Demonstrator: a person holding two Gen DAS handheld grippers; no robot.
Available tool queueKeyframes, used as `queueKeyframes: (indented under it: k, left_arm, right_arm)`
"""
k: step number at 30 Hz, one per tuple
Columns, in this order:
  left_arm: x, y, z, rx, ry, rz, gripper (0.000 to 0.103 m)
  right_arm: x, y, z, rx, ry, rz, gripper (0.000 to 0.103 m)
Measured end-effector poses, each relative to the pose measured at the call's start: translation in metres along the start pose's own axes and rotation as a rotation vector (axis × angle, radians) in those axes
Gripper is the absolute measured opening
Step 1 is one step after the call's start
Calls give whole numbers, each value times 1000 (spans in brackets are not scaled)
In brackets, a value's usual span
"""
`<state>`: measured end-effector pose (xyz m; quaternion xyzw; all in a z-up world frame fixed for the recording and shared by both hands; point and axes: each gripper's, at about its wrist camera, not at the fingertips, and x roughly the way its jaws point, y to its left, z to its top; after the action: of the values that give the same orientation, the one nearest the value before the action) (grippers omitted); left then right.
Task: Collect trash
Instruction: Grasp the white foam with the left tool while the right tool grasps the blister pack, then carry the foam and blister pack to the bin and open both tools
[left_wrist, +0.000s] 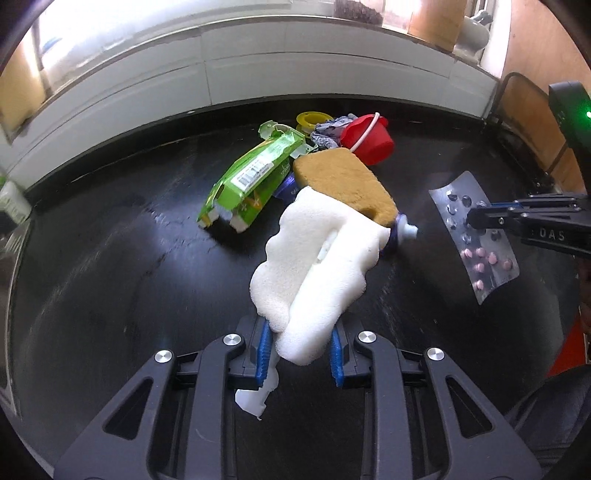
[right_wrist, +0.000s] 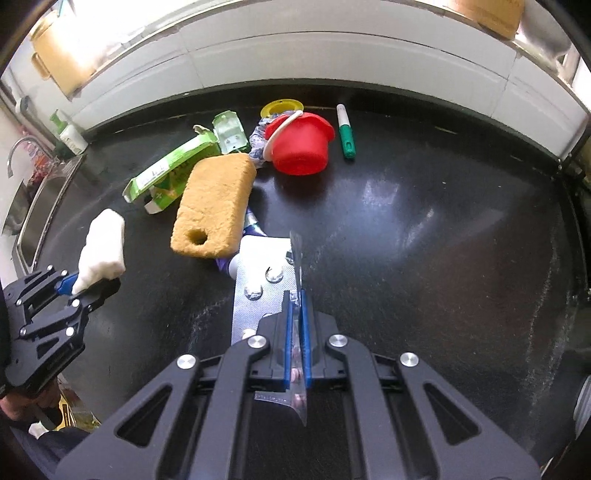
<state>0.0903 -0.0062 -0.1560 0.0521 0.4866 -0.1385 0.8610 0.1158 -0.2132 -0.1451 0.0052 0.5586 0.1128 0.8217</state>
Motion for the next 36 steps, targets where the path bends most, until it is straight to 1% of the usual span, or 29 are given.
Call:
queueKeyframes:
  k: [5,10,14,16,19,21,26,29,30,32,33,34,36]
  left_arm:
    - [-18,-8,-18,-24,-10,23,25]
    - [-44,-5,-30,-71,-37,61,25]
    - [-63,5,-40,-118,-55,96,25]
    - [-77,15,-49,-155,-71,125,25]
    - [-99,32,-67,-221,-94,171,25]
    - [-113,43,-82,-257,-105,208,25]
    - [-159,85,-142,-412,-120,342,25]
    - [-183,108,-184,-516,-111,418,25]
    - [-192,117,-204,-563,-104,453,25]
    - [-206,130,-237,-642,-91,495,25]
    - [-211,135,-253,-679,-83,516,25]
    - [-218,141,-272,-719,-74,540,25]
    - [-229,149,-304,-790,-59,576,25]
  right_arm:
    - [-16,3,-11,-24,-25,-6,5]
    - [-31,11,-18,-46,-51,0,5]
    - [-47,32,-20,-93,-74,18,5]
    - [-52,52,-19,-142,-84,35,5]
    - [-58,92,-19,-235,-98,71,5]
    - [-60,120,-19,-287,-95,110,5]
    - [-62,212,-30,-476,-77,237,5]
    - [-56,273,-49,-601,-40,313,5]
    - [-54,295,-58,-645,-26,339,5]
    - [-49,337,-76,-728,6,393,5]
    - [-47,356,-87,-762,22,420,5]
    - [-43,383,-102,-813,54,455,5]
    - [-35,423,-127,-889,100,494,6]
